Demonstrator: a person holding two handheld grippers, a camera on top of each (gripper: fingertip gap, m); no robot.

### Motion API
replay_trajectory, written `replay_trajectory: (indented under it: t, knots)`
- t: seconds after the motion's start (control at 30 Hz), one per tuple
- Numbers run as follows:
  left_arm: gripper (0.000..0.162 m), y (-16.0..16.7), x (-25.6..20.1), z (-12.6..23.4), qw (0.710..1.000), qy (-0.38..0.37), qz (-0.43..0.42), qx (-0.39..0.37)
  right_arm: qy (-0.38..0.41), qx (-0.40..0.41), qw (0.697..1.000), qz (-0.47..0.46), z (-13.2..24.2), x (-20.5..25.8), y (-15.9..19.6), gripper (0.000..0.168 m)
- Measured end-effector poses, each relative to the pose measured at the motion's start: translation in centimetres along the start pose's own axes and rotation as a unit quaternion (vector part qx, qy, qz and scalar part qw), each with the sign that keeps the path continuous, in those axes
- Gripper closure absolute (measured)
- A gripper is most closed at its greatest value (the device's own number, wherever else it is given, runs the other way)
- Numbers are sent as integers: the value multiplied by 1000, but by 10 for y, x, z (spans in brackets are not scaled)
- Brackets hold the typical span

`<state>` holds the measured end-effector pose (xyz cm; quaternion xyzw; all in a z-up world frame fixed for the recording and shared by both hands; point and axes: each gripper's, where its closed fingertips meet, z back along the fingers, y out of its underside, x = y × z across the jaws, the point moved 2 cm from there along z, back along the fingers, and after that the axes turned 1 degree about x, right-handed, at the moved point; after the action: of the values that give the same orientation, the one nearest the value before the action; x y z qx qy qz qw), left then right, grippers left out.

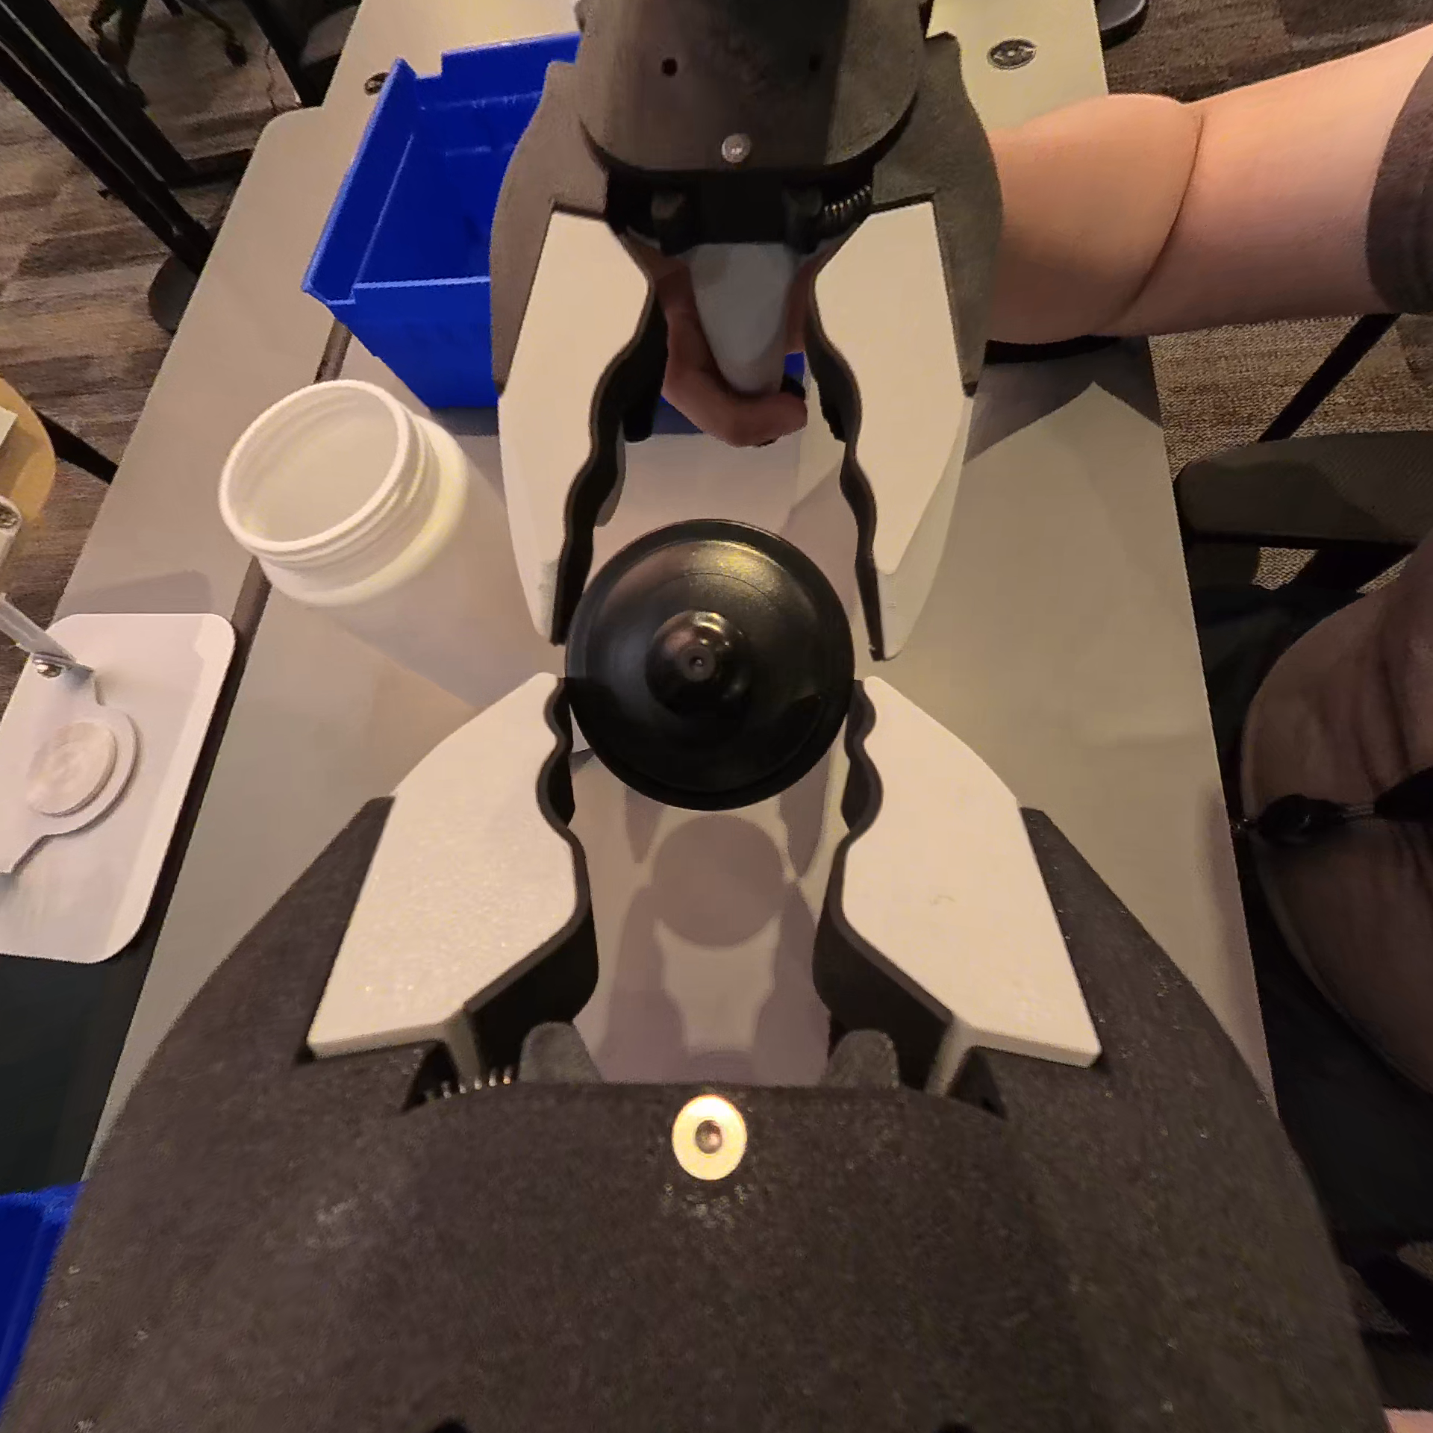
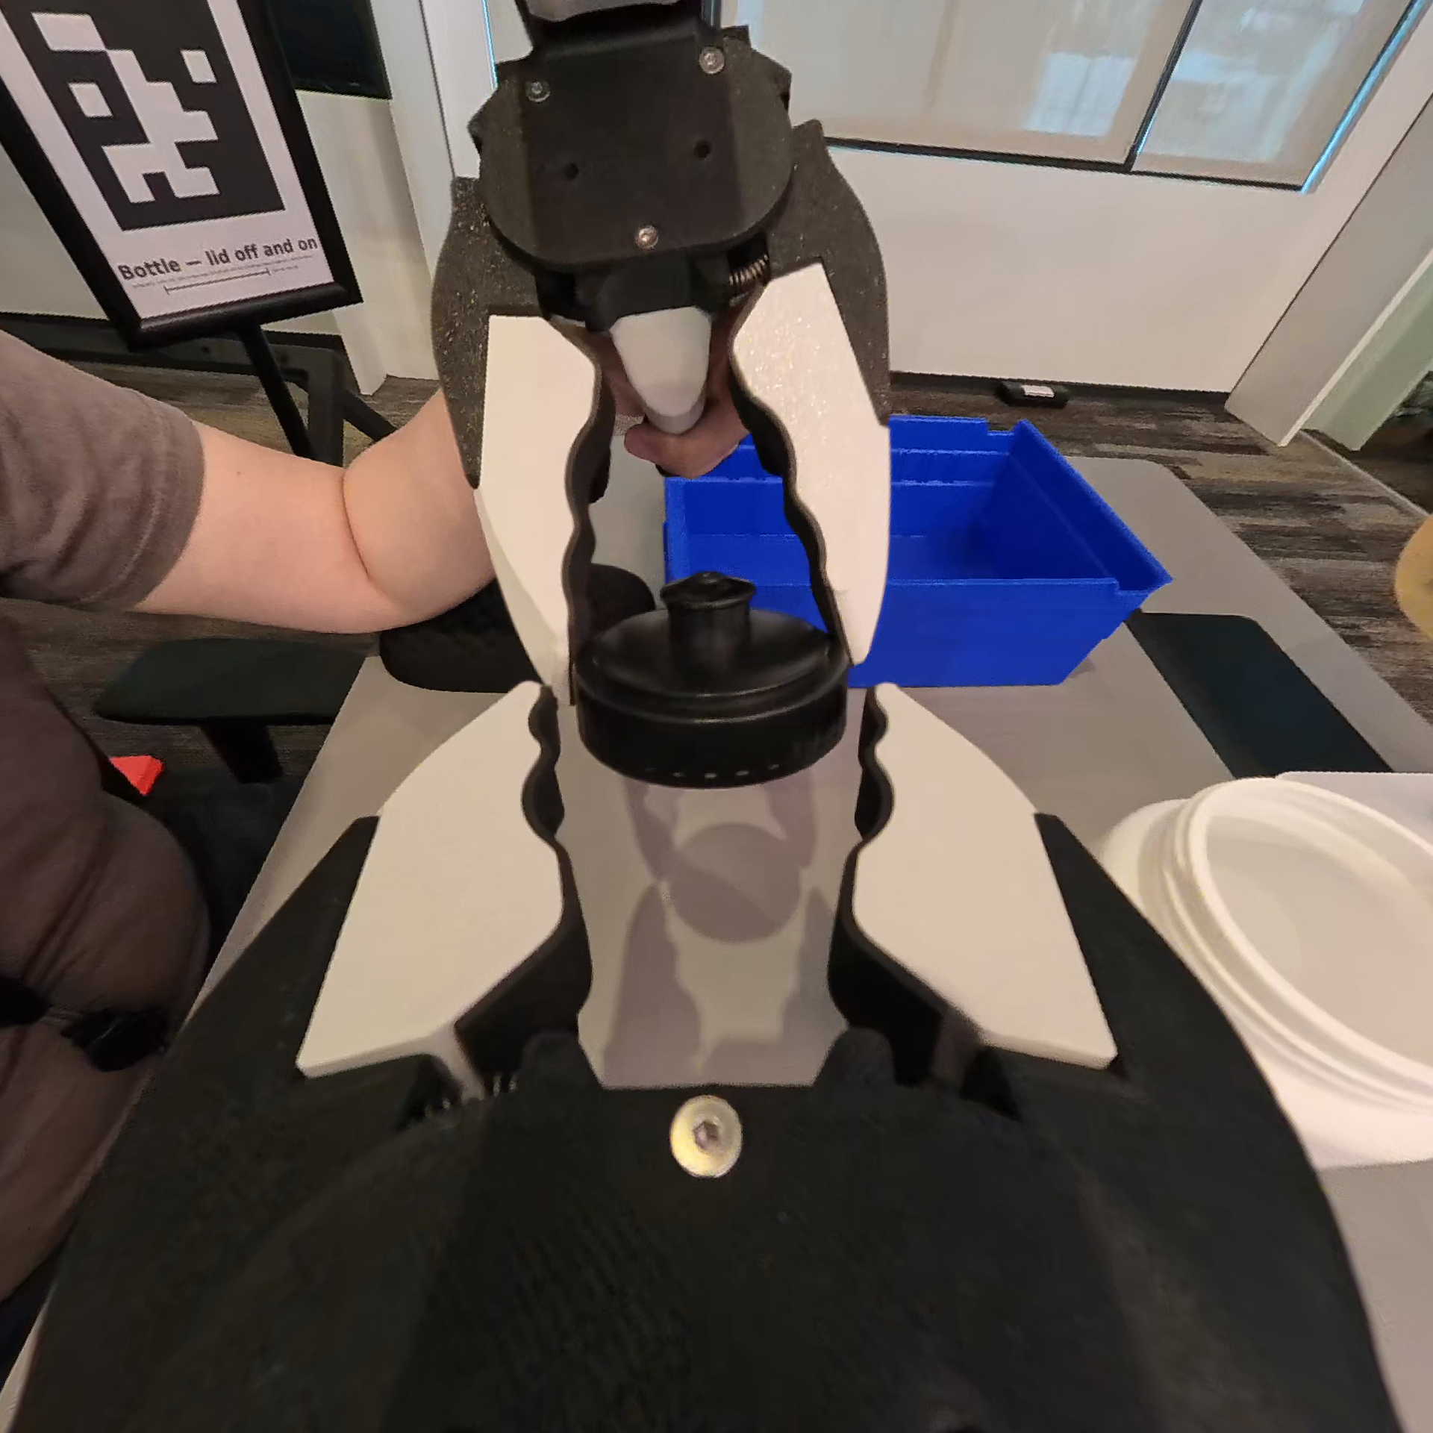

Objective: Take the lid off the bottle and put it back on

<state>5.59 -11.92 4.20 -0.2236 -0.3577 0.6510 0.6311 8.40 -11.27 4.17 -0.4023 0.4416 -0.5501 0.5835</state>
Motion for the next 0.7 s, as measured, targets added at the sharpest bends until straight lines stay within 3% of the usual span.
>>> replay_trajectory:
  t: [0.3, 0.47, 0.63, 0.7]
  knots:
    - [94, 3, -7, 1, 1000, 10, -9, 12, 0, 27, 999, 41, -3, 5, 5, 99]
    - [76, 3, 9, 23, 998, 8, 49, -39, 45, -3, 995, 89, 9, -2, -7, 99]
    - [94, -13, 14, 26, 968, 125, 154, -152, 104, -51, 972, 203, 30, 1, -27, 99]
    - [114, -25, 9, 26, 944, 187, 187, -196, 132, -60, 958, 246, 36, 1, -32, 99]
